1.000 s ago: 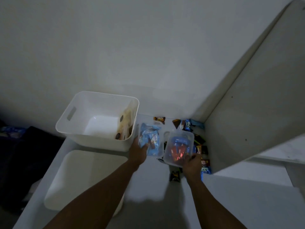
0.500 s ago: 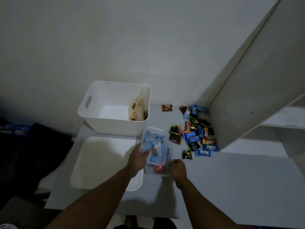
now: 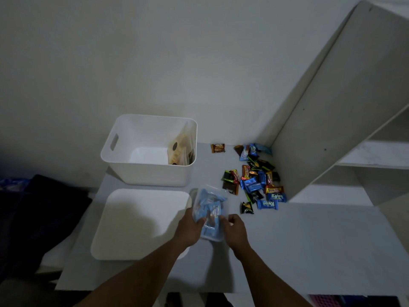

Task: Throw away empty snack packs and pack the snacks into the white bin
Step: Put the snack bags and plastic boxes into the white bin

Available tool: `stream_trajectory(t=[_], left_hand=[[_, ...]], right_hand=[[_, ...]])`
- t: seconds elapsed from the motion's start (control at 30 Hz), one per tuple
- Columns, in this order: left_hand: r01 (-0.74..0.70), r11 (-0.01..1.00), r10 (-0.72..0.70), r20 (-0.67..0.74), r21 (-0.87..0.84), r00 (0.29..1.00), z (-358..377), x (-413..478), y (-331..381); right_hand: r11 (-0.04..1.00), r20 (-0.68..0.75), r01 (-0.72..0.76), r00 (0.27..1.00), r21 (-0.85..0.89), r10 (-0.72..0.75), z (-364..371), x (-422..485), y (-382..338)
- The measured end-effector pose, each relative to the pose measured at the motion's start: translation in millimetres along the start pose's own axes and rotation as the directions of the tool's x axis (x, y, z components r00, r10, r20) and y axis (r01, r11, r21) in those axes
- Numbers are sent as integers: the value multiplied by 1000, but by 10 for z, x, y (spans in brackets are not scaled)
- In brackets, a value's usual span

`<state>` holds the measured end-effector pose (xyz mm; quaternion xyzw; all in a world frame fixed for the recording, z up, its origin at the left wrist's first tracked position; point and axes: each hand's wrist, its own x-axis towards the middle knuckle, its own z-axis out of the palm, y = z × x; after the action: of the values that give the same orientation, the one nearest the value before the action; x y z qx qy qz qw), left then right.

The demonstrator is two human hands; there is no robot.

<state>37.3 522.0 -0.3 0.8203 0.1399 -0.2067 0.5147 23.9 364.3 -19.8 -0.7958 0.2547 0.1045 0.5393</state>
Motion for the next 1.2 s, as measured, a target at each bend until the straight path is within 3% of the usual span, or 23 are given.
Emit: stream_trajectory(t=[0.13,0.23,0.33,0.4,0.53,0.7,0.9,1.03,1.2], left_hand=[[57,998,-57,35,8,998,-22,85,-25],[91,991,-88,42,-98,995,-36,122,-31],[124,972,-105,101,-202,989,-43,145,3],[107,976,-81,138,-192,987,-1,192,16],[-4,978,37,155,-208,987,83,241,252],[-226,967,238,101,-120,966,156,411,945],[-433,901,433,-21,-16,901,-36,785,1868],[-523,852,519,-138,11,843,-398,963,2252],[-523,851,509,-319,46,800,-1094,1090,2243]], right_hand=[[1000,-1,-11,1000,15,11,-39,33,4],[997,-9,-58,998,44,59,-46,61,0],[971,88,-144,988,190,129,-71,92,-58],[980,144,-114,985,164,91,-81,141,-70],[993,19,-49,999,109,48,-132,274,-128],[981,-86,169,983,90,-162,-477,560,-619],[900,-130,435,893,8,-431,-826,1009,-1466],[830,-90,557,828,14,-554,-801,1196,-2052],[757,71,653,754,23,-653,-390,1258,-2680]])
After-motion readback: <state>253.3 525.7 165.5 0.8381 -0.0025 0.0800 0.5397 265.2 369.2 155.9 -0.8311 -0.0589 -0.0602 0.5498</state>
